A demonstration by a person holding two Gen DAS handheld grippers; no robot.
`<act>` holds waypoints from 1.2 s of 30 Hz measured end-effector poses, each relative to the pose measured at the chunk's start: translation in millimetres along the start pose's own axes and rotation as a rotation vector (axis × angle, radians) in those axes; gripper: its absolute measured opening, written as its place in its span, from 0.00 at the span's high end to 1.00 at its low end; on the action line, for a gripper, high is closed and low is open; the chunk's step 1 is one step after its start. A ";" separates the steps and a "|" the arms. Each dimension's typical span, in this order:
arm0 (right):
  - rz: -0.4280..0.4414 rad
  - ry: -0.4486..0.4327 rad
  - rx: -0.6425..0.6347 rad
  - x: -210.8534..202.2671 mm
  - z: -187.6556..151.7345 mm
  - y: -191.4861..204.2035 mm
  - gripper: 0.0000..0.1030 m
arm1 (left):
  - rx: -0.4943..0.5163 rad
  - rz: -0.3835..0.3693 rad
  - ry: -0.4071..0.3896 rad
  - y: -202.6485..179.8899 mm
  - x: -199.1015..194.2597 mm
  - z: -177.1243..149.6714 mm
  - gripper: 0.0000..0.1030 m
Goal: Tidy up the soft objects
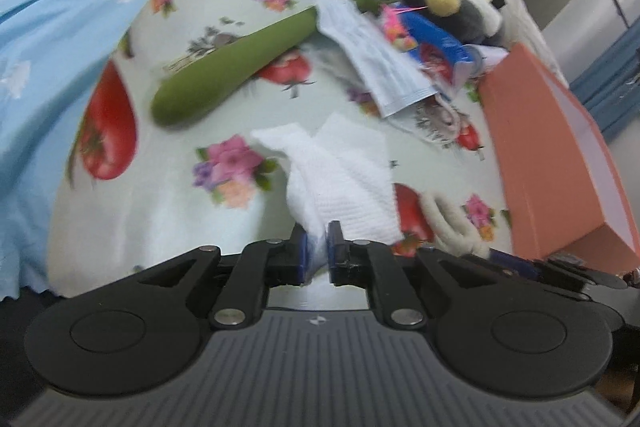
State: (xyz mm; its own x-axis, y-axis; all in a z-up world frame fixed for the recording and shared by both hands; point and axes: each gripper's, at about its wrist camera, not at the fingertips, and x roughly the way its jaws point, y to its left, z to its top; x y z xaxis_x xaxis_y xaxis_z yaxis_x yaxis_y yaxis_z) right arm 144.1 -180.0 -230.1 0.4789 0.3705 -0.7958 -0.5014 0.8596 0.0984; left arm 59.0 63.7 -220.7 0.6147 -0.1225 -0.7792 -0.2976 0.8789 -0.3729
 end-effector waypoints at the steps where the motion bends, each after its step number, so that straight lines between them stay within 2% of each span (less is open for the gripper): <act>1: 0.000 -0.001 -0.007 0.4 -0.2 0.3 0.54 | -0.008 0.012 0.010 3.1 0.8 0.3 0.49; 2: 0.002 -0.008 -0.016 0.3 0.7 0.4 0.52 | -0.012 0.019 0.017 5.6 1.2 1.1 0.42; 5: 0.008 -0.029 -0.057 1.6 5.5 2.0 0.48 | -0.020 0.028 -0.006 9.5 -1.4 6.3 0.40; 9: 0.019 -0.041 -0.121 12.3 13.3 7.0 0.49 | 0.024 0.029 -0.013 4.5 -1.0 12.3 0.27; 11: 0.021 -0.047 -0.139 17.1 15.2 8.8 0.49 | 0.045 0.030 -0.009 0.4 2.6 14.5 0.25; 12: 0.025 -0.042 -0.152 20.0 15.5 9.9 0.51 | 0.056 0.031 -0.007 -2.0 4.9 15.3 0.24; 14: 0.028 -0.033 -0.163 23.9 15.0 11.4 0.62 | 0.092 0.035 -0.005 -8.5 9.7 17.3 0.21; 15: 0.026 -0.025 -0.158 24.8 13.9 11.4 0.73 | 0.111 0.037 -0.003 -11.8 12.1 18.0 0.20; 16: 0.025 -0.017 -0.160 25.1 13.0 11.8 0.78 | 0.130 0.040 -0.001 -15.1 14.9 18.9 0.20; 18: 0.022 -0.025 -0.180 21.5 11.4 12.9 0.80 | 0.158 0.054 0.016 -21.0 23.5 20.5 0.20; 22: 0.006 -0.037 -0.155 14.3 11.4 5.9 0.81 | 0.208 0.079 0.049 -31.3 40.4 21.0 0.20; 31: -0.034 -0.033 -0.095 11.5 4.5 -12.2 0.81 | 0.397 0.141 0.043 -60.4 64.4 9.2 0.22; 34: -0.036 -0.037 -0.077 10.4 2.4 -15.3 0.81 | 0.432 0.149 0.042 -67.6 68.0 3.5 0.32; 36: -0.031 -0.040 -0.059 8.9 2.3 -16.7 0.81 | 0.451 0.126 0.053 -73.0 67.7 1.3 0.44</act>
State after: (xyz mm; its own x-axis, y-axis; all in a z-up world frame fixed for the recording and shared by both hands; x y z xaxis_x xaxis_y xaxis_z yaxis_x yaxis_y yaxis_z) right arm 158.4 -190.2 -237.4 0.5225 0.3586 -0.7735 -0.5270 0.8490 0.0376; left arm 123.3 -8.1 -245.6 0.5528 -0.0148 -0.8332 -0.0130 0.9996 -0.0265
